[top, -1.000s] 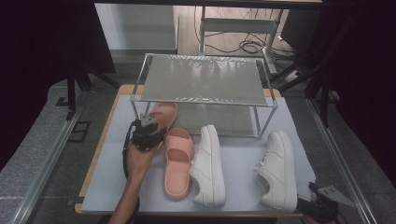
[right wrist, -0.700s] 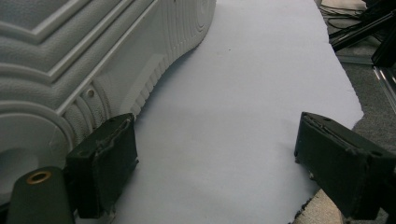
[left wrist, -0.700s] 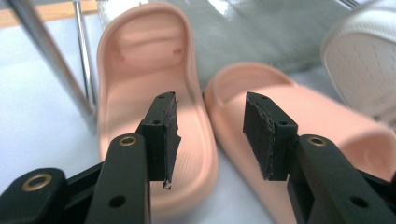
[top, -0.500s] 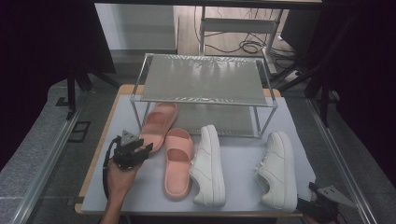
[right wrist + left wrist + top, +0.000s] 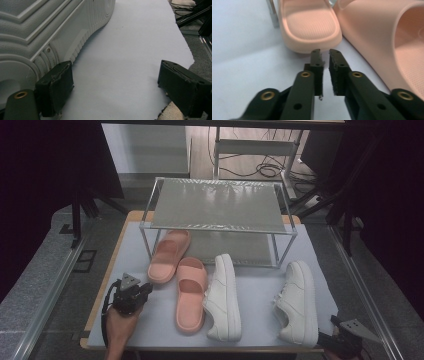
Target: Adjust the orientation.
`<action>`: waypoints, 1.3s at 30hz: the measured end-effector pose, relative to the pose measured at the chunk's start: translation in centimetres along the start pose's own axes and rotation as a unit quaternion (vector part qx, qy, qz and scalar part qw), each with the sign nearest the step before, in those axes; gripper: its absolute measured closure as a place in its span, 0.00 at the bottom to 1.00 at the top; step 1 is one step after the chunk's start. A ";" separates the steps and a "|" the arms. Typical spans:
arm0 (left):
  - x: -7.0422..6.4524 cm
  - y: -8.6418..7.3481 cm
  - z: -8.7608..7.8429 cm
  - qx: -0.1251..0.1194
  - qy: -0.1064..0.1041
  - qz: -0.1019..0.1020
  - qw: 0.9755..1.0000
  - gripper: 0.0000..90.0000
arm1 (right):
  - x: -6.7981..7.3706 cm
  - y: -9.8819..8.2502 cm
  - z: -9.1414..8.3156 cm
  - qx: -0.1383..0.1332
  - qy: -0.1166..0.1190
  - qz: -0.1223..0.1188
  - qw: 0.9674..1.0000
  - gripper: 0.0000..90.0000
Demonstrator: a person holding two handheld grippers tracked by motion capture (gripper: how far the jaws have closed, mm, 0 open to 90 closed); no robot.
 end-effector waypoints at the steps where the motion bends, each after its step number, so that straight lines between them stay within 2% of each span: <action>1: 0.2 -0.2 0.3 0.003 0.001 -0.002 1.000 0.96 | 0.0 0.0 0.0 0.000 0.000 0.000 1.000 0.15; 13: 1.0 0.1 2.8 0.008 0.015 -0.012 1.000 0.99 | 0.0 0.0 0.0 0.000 0.000 0.000 1.000 0.15; 22: 1.2 1.5 4.2 0.004 0.024 -0.015 1.000 0.99 | 0.0 0.0 0.0 -0.001 0.000 0.000 1.000 0.15; 39: 0.4 4.3 7.3 0.000 0.035 -0.010 0.999 0.99 | 0.0 0.0 0.0 -0.001 0.000 -0.001 1.000 0.15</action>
Point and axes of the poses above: each handheld gripper's, and its own axes: z roughly forward along the jaws, y roughly out of its top, x roughly to its left, the point moved 8 cm from there along z, roughly forward along the jaws, and after that the axes turned 6 degrees about -z, right-handed, at the moved point
